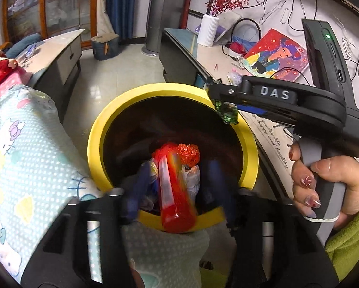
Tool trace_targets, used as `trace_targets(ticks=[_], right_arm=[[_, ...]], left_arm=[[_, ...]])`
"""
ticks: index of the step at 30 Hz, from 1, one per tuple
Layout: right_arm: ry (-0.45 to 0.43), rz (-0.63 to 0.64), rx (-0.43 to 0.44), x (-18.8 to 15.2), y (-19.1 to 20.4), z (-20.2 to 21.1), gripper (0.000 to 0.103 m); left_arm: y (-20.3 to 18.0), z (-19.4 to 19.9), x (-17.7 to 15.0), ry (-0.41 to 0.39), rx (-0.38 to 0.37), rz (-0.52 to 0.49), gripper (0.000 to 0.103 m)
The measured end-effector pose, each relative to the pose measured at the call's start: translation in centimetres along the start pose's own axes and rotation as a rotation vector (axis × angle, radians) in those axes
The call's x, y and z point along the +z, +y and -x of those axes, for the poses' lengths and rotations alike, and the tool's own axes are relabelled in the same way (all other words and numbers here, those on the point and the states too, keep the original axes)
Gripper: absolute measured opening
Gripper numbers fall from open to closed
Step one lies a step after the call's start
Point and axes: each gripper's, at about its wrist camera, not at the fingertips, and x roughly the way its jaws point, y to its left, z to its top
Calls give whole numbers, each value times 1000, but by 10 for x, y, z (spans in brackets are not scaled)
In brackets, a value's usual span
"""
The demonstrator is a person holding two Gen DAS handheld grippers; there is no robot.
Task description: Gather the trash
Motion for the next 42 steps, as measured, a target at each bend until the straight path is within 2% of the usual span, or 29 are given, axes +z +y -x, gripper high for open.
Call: trace_targets(ticks=[1,4,6,8,16,17,18,19,22,28,30,42], right_arm=[[-4,-8,0,0,-2,2,43],[-3,-2,2,1,-5,4,47],[-8,0,2,1,-5,6,48],[-5,8,6,0,-4,8,50],[-15,54,5,-3,9,23,53],[-21,62,6,-4,13,26,56],[-26,69,6,-5,15,29,62],[-34,79,3,-7,20,34,64],[-66,113,-1,-13,33,47,69],[-140,189,-19,-30,61,70,85],[-193,214,-31,-36,71,81,93],[-460,350,-50,-74,108,121,96]], left_arm=[[0,1,0,-4,0,3,53],[4,5,2,-20,4,26,68],[9,10,4,-35,10,42,71],[15,18,4,-50,27,58,79],[36,54,6,-135,84,113,81],[38,58,6,-144,89,118,82],[41,63,5,-152,93,125,89],[45,69,4,-165,95,136,92],[52,85,0,-193,106,152,92],[64,112,-13,-249,139,181,92],[66,120,-16,-269,153,183,92],[75,165,-48,-384,256,205,92]])
